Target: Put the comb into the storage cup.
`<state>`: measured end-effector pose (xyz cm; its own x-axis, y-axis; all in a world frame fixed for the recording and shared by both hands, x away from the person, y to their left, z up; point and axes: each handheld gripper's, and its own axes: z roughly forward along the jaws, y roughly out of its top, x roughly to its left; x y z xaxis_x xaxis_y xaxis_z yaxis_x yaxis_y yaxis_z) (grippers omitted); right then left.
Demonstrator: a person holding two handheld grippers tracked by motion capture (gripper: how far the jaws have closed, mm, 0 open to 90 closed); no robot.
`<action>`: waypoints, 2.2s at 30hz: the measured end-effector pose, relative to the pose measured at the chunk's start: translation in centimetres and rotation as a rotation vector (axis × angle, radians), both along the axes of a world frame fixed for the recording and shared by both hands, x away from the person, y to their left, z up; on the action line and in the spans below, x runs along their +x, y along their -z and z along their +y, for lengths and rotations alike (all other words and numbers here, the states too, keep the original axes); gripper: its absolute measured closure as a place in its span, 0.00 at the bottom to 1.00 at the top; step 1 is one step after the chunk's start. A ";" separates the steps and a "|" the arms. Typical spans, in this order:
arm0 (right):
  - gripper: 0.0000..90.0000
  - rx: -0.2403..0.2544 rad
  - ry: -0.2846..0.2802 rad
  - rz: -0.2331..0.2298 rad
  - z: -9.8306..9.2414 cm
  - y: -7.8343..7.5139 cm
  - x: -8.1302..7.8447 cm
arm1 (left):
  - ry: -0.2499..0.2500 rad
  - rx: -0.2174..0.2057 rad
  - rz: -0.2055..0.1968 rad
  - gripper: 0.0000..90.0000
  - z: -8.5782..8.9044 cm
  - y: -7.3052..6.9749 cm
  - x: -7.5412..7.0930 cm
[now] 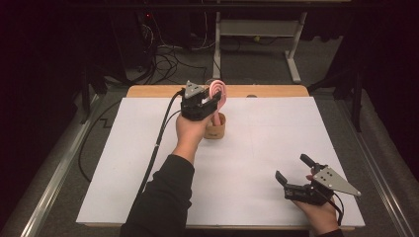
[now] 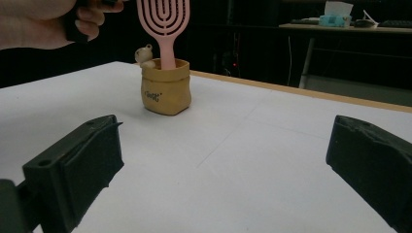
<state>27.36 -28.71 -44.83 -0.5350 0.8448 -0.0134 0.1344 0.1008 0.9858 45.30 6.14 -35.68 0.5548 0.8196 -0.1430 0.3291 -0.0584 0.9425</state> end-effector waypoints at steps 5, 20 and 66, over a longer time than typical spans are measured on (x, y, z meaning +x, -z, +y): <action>0.00 0.000 0.002 -0.006 0.0 -0.1 -0.1 | 0.004 0.023 0.016 0.58 0.2 0.1 0.1; 0.00 -0.003 0.003 -0.003 0.0 -0.1 -0.1 | 0.003 0.032 0.013 0.49 0.5 -0.1 0.1; 0.00 -0.002 -0.001 0.000 0.1 0.0 -0.1 | -0.032 0.071 0.056 0.28 0.5 0.3 0.4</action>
